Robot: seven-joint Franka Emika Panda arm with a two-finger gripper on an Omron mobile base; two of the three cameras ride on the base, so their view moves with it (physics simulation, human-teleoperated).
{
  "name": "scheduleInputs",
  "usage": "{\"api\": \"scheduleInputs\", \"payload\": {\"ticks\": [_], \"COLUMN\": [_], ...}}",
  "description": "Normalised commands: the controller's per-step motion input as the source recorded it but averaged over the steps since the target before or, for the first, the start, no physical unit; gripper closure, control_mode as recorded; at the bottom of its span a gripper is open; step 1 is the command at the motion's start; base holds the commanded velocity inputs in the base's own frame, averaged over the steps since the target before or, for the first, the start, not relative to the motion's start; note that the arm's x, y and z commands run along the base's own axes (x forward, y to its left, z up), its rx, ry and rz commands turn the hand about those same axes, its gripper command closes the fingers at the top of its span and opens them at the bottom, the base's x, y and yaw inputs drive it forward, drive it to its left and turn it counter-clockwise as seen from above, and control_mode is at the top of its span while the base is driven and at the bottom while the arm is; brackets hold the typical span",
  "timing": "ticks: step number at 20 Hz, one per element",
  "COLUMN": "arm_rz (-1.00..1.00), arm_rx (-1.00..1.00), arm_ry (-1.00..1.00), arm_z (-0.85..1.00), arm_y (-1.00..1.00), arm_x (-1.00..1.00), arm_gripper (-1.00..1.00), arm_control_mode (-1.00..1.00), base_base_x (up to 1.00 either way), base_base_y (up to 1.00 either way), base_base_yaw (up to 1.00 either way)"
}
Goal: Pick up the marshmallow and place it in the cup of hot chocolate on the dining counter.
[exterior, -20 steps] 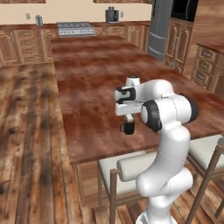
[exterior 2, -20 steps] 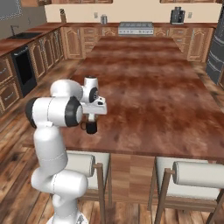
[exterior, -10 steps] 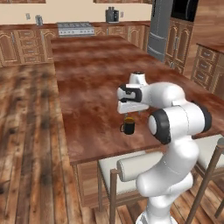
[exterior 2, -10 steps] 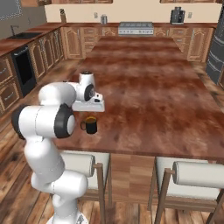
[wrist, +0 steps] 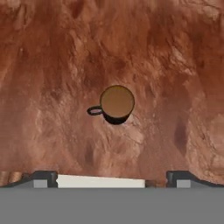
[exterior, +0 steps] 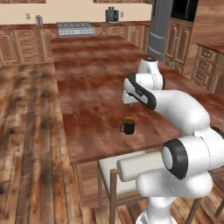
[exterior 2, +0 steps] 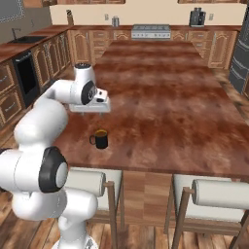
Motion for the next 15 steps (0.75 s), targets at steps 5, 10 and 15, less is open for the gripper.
{"api": "scheduleInputs", "payload": {"ticks": [5, 10, 15], "arm_rz": [-0.01, -0.04, 0.00], "arm_rx": [0.00, 0.00, 0.00], "arm_ry": [-0.29, -0.30, -0.15], "arm_z": [0.94, 0.60, 0.29], "arm_y": [-0.03, 0.00, 0.01], "arm_x": [-1.00, -1.00, -1.00], "arm_gripper": [-1.00, -1.00, -1.00], "arm_control_mode": [-1.00, -1.00, -1.00], "base_base_x": [0.00, 0.00, 0.00], "base_base_y": [0.00, 0.00, 0.00], "base_base_yaw": [0.00, 0.00, 0.00]}}
